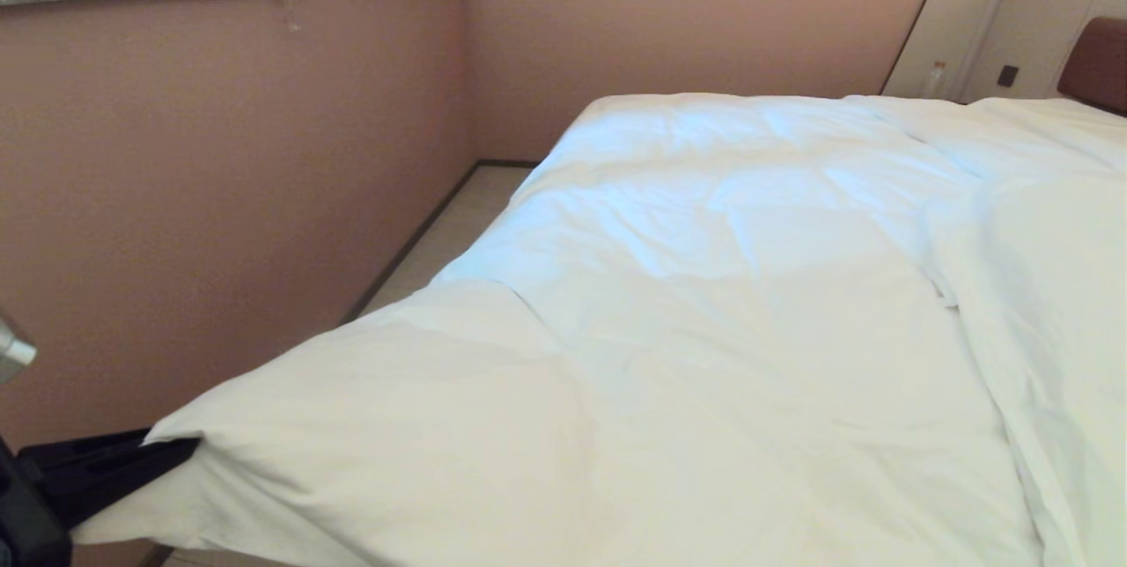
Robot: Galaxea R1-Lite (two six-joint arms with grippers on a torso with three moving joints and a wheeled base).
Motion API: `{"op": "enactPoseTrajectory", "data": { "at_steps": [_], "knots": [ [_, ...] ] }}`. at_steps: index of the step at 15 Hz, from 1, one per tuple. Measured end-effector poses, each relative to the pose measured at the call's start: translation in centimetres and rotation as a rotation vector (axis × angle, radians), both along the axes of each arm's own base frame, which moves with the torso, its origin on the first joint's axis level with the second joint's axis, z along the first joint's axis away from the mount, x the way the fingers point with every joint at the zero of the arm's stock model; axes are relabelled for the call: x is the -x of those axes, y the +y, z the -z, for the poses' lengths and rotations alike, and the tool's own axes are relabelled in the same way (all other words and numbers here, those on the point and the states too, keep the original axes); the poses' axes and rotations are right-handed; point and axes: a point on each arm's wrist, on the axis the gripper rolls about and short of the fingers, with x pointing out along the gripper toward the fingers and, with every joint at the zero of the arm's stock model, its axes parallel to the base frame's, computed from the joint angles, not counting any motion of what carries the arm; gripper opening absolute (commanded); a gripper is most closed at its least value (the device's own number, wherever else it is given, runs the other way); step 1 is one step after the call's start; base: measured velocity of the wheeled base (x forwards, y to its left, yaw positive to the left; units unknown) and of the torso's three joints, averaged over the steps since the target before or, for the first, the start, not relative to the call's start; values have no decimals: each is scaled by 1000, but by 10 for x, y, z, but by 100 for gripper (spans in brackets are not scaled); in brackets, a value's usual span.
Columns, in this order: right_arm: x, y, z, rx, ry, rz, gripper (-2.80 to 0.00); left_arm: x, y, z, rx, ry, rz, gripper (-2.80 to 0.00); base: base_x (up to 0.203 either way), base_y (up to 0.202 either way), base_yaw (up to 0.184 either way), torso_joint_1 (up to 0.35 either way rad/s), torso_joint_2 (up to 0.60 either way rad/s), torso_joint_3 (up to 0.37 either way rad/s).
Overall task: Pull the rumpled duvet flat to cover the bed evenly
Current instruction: Flatten the corners of the folded blanket
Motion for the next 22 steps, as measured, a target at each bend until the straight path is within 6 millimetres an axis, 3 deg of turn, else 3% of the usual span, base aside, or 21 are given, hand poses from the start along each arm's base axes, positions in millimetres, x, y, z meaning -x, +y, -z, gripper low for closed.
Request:
{"op": "enactPoseTrajectory", "data": {
  "at_steps": [8,21,22],
  "knots": [
    [0,0,0,0,0,0,-280,30,9,3,-28,19,-29,-280,0,0,0,0,0,0],
    [0,0,0,0,0,0,-280,34,9,3,-26,5,-28,-280,0,0,0,0,0,0],
    [0,0,0,0,0,0,-280,34,9,3,-26,5,-28,0,0,0,0,0,0,0]
  ]
}}
